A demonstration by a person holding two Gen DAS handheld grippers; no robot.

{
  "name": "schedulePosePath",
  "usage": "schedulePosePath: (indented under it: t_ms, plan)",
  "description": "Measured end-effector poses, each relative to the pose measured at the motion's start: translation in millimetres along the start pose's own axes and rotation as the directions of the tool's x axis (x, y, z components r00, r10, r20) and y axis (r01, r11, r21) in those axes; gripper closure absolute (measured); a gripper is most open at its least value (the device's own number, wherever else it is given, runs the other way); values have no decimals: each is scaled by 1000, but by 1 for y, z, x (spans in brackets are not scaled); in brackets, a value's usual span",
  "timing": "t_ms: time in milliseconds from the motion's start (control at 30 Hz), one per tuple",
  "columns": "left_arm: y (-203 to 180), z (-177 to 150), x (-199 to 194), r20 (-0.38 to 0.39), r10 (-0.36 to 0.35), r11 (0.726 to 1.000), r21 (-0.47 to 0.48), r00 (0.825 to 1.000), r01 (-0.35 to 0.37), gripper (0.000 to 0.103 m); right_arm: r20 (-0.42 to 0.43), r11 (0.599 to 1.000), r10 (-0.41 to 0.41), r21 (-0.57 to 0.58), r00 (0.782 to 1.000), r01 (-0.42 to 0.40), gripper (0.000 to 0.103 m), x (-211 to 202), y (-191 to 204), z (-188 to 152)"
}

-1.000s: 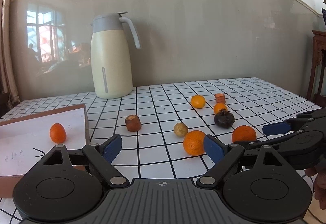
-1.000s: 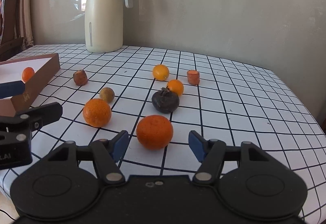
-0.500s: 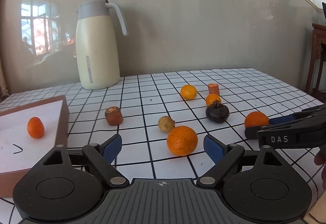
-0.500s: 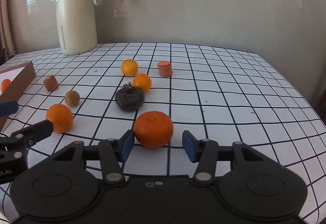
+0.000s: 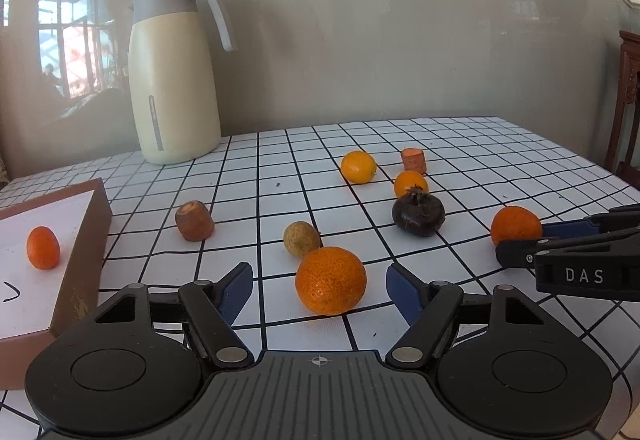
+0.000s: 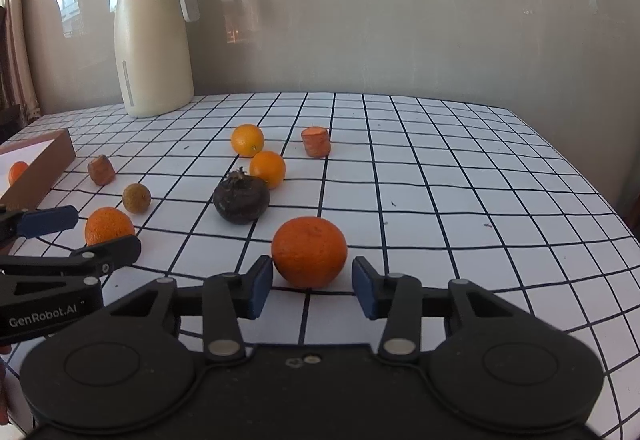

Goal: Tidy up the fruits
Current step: 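Grasp a large orange with the left gripper while the right gripper grasps another orange, then carry both held oranges over the white tray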

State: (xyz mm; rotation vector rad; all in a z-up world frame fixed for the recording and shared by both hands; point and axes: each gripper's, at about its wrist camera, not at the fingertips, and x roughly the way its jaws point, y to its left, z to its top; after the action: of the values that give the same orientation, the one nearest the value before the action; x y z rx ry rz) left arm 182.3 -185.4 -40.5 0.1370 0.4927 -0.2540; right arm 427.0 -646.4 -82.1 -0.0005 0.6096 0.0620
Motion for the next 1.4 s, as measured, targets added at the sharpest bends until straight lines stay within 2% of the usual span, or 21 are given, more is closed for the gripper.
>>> schedulePosePath:
  t_ms: [67,133,167,233,500,867,1400]
  plan:
    - [-1,0,1,-8,2,1000,11,1000,-2,33,-4,1000,6,9,1000,-6,69,3,0,1]
    - [-2,0,3,-20,-5,1000,10,1000,5,46,-1,1000,3,7,1000,-3,69,4,1,2]
    - [-2,0,4,-27,-7,1000,11,1000,7,48,0,1000,1,6,1000,-1,70,5,2,2]
    - [-2,0,5,-35,-12,1000,11,999,12,64,3,1000,1,6,1000,-1,72,5,2,2]
    - [-1,0,3,-25,-22,1000,6,999,22,65,31,1000,-6,-10,1000,7,73,-4,2,4]
    - [14,11,-32,47,-20,1000,-4,999,21,65,107,999,-10,-31,994,14,73,-32,16,18]
    - [66,23,-94,148,44,999,-19,988,-42,65,215,993,80,-99,973,-60,73,-65,74,38]
